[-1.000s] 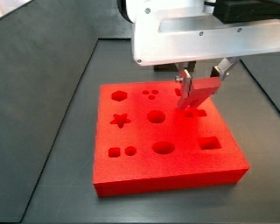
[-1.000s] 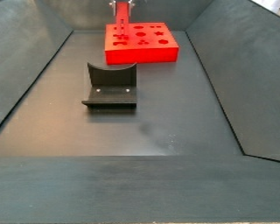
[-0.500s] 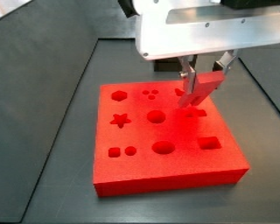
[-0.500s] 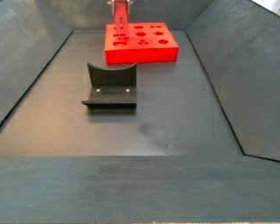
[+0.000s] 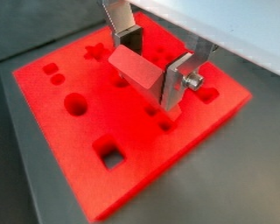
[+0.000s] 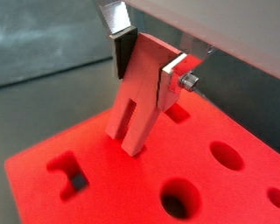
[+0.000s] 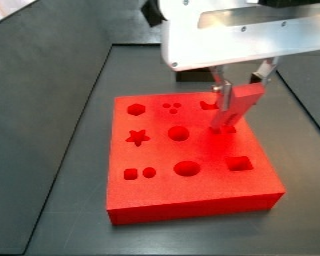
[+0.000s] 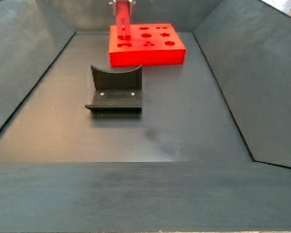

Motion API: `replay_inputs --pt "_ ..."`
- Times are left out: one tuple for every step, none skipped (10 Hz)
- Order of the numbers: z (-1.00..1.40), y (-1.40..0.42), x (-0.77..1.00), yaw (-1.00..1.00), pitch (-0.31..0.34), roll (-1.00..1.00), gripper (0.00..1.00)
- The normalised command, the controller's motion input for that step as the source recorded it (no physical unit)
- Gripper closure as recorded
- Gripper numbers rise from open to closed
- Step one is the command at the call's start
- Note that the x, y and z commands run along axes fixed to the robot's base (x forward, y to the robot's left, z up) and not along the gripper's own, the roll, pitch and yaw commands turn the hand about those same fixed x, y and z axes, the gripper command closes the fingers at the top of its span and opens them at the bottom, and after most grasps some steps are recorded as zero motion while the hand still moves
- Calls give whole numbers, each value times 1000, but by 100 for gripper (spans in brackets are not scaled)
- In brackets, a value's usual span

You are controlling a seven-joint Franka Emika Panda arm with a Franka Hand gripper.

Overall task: Pick up the double-square object. Move up. Place the double-square object on the fixture. Regrasp the double-square object. Move to above the board. Insert the double-square object.
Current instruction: Insert the double-square object.

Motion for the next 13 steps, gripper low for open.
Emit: replay_inputs --pt "0 34 17 -111 -124 -177 100" --pt "0 0 0 0 0 -4 100" --pt "-214 -151 -380 0 -76 -226 100" --pt "-206 -169 -220 109 -76 -267 100" --pt "-54 -37 0 26 -19 -54 100" --pt "0 0 0 0 0 -19 100" --pt "0 0 0 0 0 -7 100" --pt "-109 80 0 57 -51 -120 100" --pt "-260 377 263 151 -6 -340 100" --pt "-211 386 151 63 -27 -467 100" --pt "-17 263 100 0 -113 -500 100" --pt "0 160 6 -14 -179 -500 100" --pt "6 120 0 -137 -239 -500 100"
